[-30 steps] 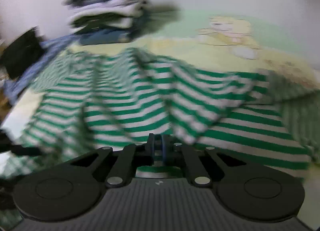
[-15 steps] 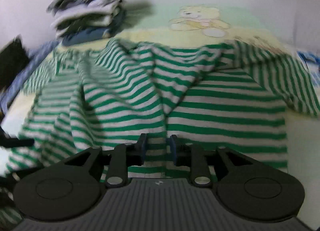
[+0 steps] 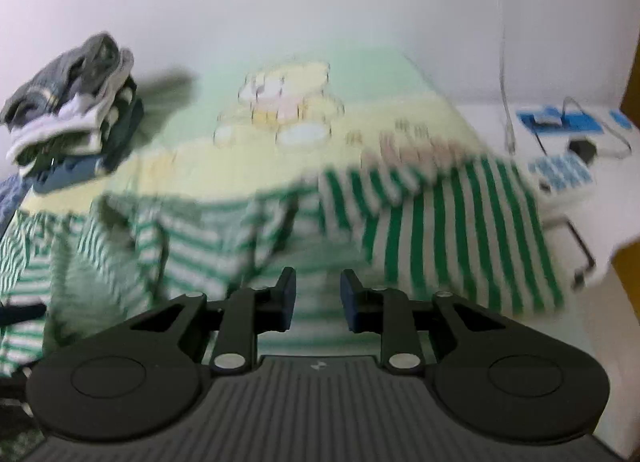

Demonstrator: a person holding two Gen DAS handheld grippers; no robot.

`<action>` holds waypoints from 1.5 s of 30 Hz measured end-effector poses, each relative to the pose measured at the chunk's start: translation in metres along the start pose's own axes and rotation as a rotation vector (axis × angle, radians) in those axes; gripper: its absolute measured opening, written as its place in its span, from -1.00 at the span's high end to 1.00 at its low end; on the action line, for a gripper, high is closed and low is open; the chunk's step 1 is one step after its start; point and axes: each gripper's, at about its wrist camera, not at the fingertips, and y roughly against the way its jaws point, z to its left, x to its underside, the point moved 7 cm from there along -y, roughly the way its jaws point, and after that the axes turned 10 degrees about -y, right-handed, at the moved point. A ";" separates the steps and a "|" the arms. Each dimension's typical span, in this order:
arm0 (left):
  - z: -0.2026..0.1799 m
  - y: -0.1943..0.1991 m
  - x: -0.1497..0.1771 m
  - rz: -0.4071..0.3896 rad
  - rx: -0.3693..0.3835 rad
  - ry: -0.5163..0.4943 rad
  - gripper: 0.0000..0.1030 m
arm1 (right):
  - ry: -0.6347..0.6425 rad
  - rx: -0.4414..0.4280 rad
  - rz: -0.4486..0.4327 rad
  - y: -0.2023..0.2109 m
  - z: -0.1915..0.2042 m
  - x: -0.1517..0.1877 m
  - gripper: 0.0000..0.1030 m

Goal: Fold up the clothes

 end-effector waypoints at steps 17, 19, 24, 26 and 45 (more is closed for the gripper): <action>0.006 -0.016 -0.009 0.072 -0.058 0.101 -0.01 | 0.072 -0.041 0.014 -0.043 -0.025 -0.036 0.28; 0.009 -0.014 -0.020 0.056 -0.060 0.100 -0.04 | 0.072 0.010 -0.025 -0.030 -0.046 -0.039 0.23; 0.009 -0.015 -0.049 0.013 -0.047 0.085 -0.20 | -0.041 0.139 -0.028 -0.030 -0.117 -0.041 0.10; 0.002 -0.019 -0.059 0.006 -0.037 0.055 -0.25 | -0.104 0.166 -0.021 -0.034 -0.139 -0.040 0.09; -0.015 -0.041 -0.072 0.041 -0.012 0.067 -0.33 | -0.111 0.100 -0.135 -0.031 -0.150 -0.050 0.81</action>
